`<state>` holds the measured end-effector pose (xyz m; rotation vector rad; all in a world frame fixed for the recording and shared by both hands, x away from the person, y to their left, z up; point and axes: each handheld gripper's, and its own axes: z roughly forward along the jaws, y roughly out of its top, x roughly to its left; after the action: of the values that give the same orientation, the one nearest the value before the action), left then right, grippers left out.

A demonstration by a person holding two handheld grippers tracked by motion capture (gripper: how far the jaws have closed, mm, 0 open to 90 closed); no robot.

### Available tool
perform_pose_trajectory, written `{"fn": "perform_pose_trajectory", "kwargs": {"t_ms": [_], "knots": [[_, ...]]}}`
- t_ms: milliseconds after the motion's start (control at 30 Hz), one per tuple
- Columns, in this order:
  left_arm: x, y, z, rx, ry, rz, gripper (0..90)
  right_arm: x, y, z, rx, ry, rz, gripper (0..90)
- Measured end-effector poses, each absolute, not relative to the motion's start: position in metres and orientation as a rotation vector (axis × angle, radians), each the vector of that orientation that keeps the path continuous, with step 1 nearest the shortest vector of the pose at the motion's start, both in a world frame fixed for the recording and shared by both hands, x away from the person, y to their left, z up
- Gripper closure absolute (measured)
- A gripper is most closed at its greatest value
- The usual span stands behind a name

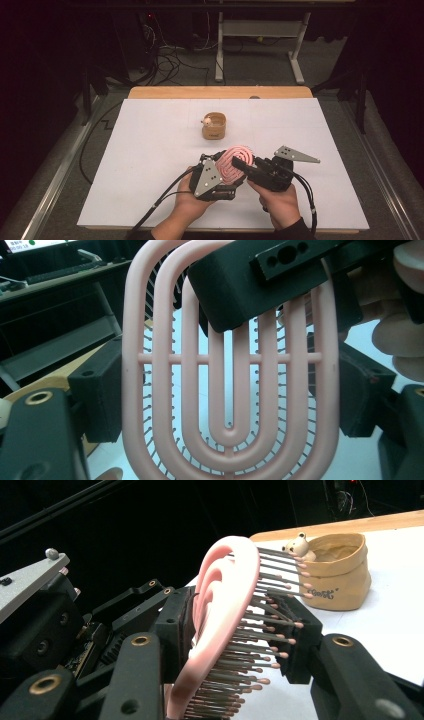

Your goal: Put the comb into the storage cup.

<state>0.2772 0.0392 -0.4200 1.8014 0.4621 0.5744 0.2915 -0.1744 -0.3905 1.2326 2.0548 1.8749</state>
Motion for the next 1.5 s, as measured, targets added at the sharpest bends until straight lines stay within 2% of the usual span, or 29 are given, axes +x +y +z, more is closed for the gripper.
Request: {"fn": "perform_pose_trajectory", "kwargs": {"t_ms": [600,1500], "knots": [[0.2747,0.0389,-0.4192,1.803,0.462,0.623,18.0,0.2886,-0.1716,-0.3878,1.266,2.048,1.909,62.2],[0.2724,0.0385,-0.4188,1.795,0.460,0.664,17.6,0.2861,-0.1701,-0.3859,1.287,2.020,1.929,65.0]]}}
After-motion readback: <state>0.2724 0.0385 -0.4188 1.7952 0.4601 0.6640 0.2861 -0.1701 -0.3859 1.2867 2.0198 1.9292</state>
